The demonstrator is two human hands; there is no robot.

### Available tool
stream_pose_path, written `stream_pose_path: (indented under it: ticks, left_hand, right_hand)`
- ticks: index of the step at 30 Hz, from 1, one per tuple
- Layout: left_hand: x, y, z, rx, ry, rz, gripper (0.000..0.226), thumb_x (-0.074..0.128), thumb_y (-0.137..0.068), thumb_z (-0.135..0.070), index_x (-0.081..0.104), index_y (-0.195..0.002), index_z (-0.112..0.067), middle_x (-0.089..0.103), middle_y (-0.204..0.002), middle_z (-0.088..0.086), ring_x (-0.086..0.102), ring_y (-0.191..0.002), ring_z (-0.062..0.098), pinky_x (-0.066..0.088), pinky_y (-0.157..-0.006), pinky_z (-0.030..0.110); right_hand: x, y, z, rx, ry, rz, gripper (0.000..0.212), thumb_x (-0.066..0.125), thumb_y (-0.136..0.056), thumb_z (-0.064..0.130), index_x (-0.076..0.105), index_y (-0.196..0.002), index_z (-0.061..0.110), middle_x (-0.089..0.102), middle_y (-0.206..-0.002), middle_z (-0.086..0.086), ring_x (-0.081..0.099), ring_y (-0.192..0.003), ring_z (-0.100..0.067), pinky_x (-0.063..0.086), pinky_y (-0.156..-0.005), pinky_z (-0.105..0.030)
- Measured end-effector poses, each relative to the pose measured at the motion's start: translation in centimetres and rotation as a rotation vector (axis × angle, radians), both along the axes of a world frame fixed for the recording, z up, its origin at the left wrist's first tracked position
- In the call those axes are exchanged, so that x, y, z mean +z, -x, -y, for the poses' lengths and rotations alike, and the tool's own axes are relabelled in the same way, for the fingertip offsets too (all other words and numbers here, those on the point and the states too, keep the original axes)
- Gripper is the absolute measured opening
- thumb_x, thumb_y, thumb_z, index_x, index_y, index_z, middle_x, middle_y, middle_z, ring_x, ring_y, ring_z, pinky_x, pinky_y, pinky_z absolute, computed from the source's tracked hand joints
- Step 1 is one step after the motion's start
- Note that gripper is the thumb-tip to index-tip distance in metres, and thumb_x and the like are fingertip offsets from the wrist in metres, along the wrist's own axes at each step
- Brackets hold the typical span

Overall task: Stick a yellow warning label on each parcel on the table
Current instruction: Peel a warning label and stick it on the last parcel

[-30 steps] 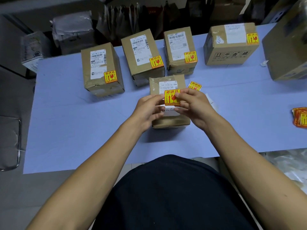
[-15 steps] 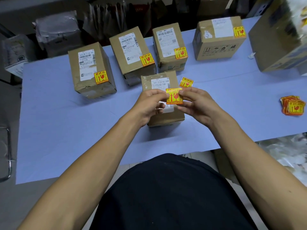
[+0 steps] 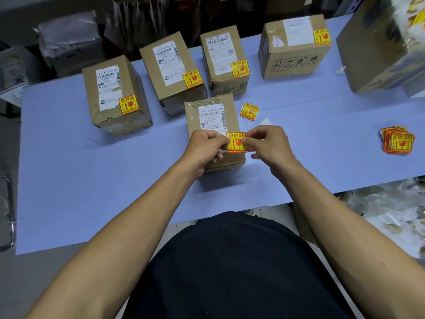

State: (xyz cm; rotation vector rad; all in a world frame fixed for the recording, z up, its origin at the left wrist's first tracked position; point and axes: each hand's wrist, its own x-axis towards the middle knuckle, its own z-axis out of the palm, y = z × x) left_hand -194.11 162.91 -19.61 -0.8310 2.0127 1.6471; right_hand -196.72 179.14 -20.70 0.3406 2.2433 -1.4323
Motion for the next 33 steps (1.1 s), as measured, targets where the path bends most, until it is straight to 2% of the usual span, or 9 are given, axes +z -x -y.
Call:
stream_pose_path:
  ticks: [4,7,10,12,13,15,21,33]
  left_hand:
    - [-0.7,-0.5,0.2,-0.109,0.100,0.011,0.016,0.068,-0.090,-0.017,0.070,-0.075,-0.013,0.071,-0.072,0.005,0.058,-0.047,0.012,0.044,-0.048,0.022]
    - [-1.1,-0.8,0.0,-0.163,0.178,0.028,0.016,0.068,-0.087,-0.018,0.072,-0.071,-0.016,0.073,-0.073,0.012,0.064,-0.053,0.017,0.044,-0.050,0.023]
    - [-1.4,-0.9,-0.1,-0.192,0.260,0.030,0.015,0.067,-0.084,-0.016,0.073,-0.070,-0.012,0.075,-0.074,0.014,0.066,-0.052,0.017,0.046,-0.045,0.021]
    - [-1.6,-0.9,-0.2,-0.197,0.272,0.031,0.014,0.066,-0.082,-0.014,0.074,-0.071,-0.010,0.076,-0.074,0.011,0.066,-0.050,0.017,0.061,-0.053,0.033]
    - [-1.7,-1.0,-0.2,-0.198,0.272,0.034,0.014,0.066,-0.082,-0.014,0.074,-0.071,-0.009,0.075,-0.073,0.010,0.066,-0.050,0.018,0.064,-0.062,0.040]
    - [-1.9,-0.9,-0.3,-0.214,0.302,0.032,0.015,0.066,-0.080,-0.015,0.074,-0.067,-0.011,0.075,-0.069,0.009,0.068,-0.052,0.020,0.064,-0.068,0.046]
    - [-1.6,-0.5,-0.6,-0.305,0.434,0.001,0.019,0.063,-0.076,-0.019,0.070,-0.059,-0.015,0.069,-0.054,0.004,0.072,-0.064,0.022,0.063,-0.066,0.046]
    - [-2.0,-0.5,-0.4,-0.331,0.491,0.008,0.014,0.064,-0.071,-0.023,0.070,-0.062,-0.015,0.066,-0.050,-0.001,0.071,-0.068,0.024,0.062,-0.069,0.045]
  right_hand:
    - [-0.7,-0.3,-0.3,0.012,0.011,0.063,0.003,0.071,-0.091,0.013,0.072,-0.089,0.011,0.074,-0.091,-0.008,0.074,-0.086,-0.023,0.060,-0.069,-0.033]
    - [-1.4,-0.7,-0.4,0.037,-0.033,0.062,0.003,0.072,-0.090,0.014,0.070,-0.091,0.013,0.073,-0.089,-0.008,0.073,-0.087,-0.025,0.061,-0.071,-0.036]
    - [-1.7,-0.9,-0.4,0.014,-0.064,0.082,0.031,0.079,-0.083,0.016,0.061,-0.108,0.017,0.072,-0.088,-0.009,0.072,-0.086,-0.027,0.062,-0.078,-0.045]
    - [-1.9,-0.9,-0.5,-0.001,-0.070,0.095,0.041,0.082,-0.081,0.017,0.054,-0.112,0.020,0.071,-0.089,-0.009,0.072,-0.086,-0.026,0.061,-0.080,-0.047]
    - [-2.0,-0.8,-0.5,-0.001,-0.078,0.090,0.041,0.082,-0.081,0.017,0.053,-0.110,0.020,0.071,-0.090,-0.009,0.071,-0.087,-0.025,0.061,-0.081,-0.047]
    - [-2.1,-0.7,-0.4,0.010,-0.108,0.057,0.037,0.082,-0.080,0.019,0.055,-0.105,0.020,0.071,-0.089,-0.009,0.070,-0.088,-0.024,0.060,-0.082,-0.048]
    - [-2.4,-0.6,-0.2,0.030,-0.191,0.005,0.029,0.081,-0.078,0.021,0.056,-0.092,0.021,0.072,-0.085,-0.005,0.069,-0.082,-0.022,0.061,-0.078,-0.048]
    - [-3.0,-0.4,-0.2,0.046,-0.226,-0.010,0.032,0.083,-0.077,0.024,0.051,-0.078,0.028,0.071,-0.087,-0.008,0.069,-0.084,-0.027,0.061,-0.075,-0.049]
